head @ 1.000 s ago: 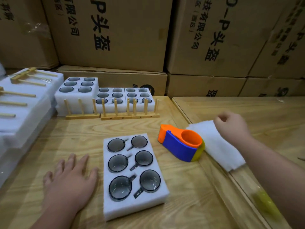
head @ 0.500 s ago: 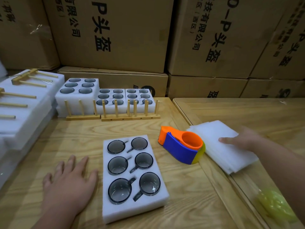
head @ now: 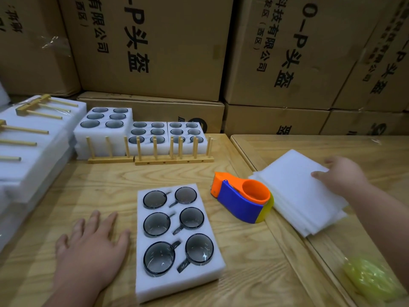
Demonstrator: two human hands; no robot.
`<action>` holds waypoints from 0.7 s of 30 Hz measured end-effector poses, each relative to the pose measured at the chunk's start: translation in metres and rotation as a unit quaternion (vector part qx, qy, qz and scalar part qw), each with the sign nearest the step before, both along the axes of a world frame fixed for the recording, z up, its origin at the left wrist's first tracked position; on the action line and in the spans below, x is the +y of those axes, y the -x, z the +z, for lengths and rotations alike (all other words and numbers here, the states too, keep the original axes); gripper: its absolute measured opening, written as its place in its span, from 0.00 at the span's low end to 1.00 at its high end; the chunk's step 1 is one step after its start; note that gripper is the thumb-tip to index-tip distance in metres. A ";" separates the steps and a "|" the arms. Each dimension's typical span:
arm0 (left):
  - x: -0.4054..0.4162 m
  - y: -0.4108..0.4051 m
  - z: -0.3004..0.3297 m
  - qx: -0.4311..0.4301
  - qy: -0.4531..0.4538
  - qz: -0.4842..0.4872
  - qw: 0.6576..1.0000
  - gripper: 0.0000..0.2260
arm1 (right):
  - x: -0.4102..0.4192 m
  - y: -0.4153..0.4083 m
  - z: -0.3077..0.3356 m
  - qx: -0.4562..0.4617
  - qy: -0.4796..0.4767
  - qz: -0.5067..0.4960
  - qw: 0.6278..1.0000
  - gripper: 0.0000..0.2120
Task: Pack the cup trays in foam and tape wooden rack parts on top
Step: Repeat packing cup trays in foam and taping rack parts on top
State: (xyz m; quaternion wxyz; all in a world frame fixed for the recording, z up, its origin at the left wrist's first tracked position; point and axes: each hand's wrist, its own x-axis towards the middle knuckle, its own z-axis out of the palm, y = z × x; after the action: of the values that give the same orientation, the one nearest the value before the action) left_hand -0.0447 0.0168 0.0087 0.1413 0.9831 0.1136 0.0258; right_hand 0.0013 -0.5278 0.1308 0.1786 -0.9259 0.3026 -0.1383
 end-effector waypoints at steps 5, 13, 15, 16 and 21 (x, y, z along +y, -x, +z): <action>0.000 0.000 -0.001 -0.002 -0.001 0.001 1.000 0.31 | 0.007 0.005 0.039 0.001 -0.014 0.018 1.000 0.18; 0.000 0.001 -0.001 0.004 -0.008 0.001 1.000 0.31 | 0.046 0.028 0.096 -0.074 -0.123 0.065 0.987 0.06; -0.001 0.002 0.000 0.006 -0.009 0.002 1.000 0.31 | 0.062 0.032 0.102 -0.093 -0.143 0.090 0.981 0.07; -0.001 0.002 0.000 0.006 -0.009 0.002 1.000 0.31 | 0.071 0.035 0.103 -0.102 -0.152 0.105 0.978 0.08; -0.001 0.002 -0.001 0.006 -0.011 0.005 1.000 0.31 | 0.118 0.043 0.109 -0.137 -0.213 0.175 0.951 0.03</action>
State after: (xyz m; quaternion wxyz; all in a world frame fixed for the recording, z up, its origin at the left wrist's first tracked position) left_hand -0.0465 0.0154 0.0077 0.1295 0.9842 0.1191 0.0220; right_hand -0.0417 -0.4099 0.2400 0.4330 -0.8769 0.1310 -0.1626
